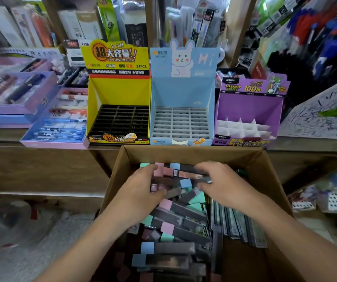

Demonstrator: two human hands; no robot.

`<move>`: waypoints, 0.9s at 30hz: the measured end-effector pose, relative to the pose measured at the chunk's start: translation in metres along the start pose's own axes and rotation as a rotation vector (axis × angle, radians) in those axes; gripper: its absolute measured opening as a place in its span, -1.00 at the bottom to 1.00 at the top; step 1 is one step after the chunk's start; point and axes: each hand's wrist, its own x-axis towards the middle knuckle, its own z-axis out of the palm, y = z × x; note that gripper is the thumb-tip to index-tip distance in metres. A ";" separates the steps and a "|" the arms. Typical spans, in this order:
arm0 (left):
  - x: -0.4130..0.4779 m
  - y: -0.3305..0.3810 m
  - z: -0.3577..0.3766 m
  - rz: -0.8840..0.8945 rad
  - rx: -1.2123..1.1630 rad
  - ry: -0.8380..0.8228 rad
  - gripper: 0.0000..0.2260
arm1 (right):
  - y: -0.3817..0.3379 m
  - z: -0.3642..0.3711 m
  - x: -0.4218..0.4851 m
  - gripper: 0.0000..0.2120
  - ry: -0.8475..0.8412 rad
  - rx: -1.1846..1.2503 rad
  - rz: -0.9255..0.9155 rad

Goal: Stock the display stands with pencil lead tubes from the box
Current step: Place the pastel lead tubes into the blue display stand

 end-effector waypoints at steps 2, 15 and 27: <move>0.014 -0.003 0.000 -0.026 0.022 -0.050 -0.45 | 0.007 0.003 0.017 -0.50 -0.028 -0.037 0.022; 0.049 -0.025 0.007 -0.022 0.088 -0.089 -0.50 | 0.020 0.027 0.043 -0.53 -0.115 -0.203 -0.033; 0.054 -0.033 0.013 -0.093 0.068 -0.074 -0.43 | 0.009 0.033 0.042 -0.50 -0.098 -0.067 -0.097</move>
